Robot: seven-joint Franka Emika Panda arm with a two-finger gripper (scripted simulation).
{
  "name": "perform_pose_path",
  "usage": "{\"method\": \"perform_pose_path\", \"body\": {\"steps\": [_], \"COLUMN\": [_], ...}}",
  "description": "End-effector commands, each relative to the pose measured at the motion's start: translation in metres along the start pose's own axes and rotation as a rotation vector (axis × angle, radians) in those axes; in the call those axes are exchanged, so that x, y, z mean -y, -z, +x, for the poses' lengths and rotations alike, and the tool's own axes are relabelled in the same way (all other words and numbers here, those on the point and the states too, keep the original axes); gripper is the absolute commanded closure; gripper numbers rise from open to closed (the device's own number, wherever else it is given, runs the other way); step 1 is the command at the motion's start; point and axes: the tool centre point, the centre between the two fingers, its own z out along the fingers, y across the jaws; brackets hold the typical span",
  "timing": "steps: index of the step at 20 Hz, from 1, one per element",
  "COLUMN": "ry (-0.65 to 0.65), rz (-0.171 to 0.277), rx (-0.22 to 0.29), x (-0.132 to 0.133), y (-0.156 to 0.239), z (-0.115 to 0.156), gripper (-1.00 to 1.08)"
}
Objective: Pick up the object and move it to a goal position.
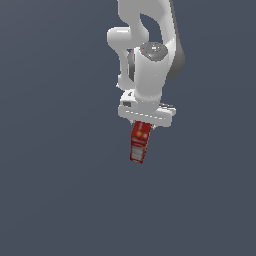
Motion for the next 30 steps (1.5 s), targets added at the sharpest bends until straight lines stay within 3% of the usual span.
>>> {"method": "perform_pose_path", "body": {"steps": [1,9,15,21,30], "ry": [-0.001,0.001,0.021,0.062,0.147], "rz": [0.000,0.001,0.022,0.064,0.153], "rx": [0.000,-0.003,-0.035,-0.100,-0.238], "x": [0.000,0.000,-0.003,-0.008,-0.020], "y": [-0.001,0.001,0.010,0.032,0.079], "z": [0.000,0.001,0.011,0.030,0.066], "gripper": [1.08,1.08,1.08,1.08,1.08]}}
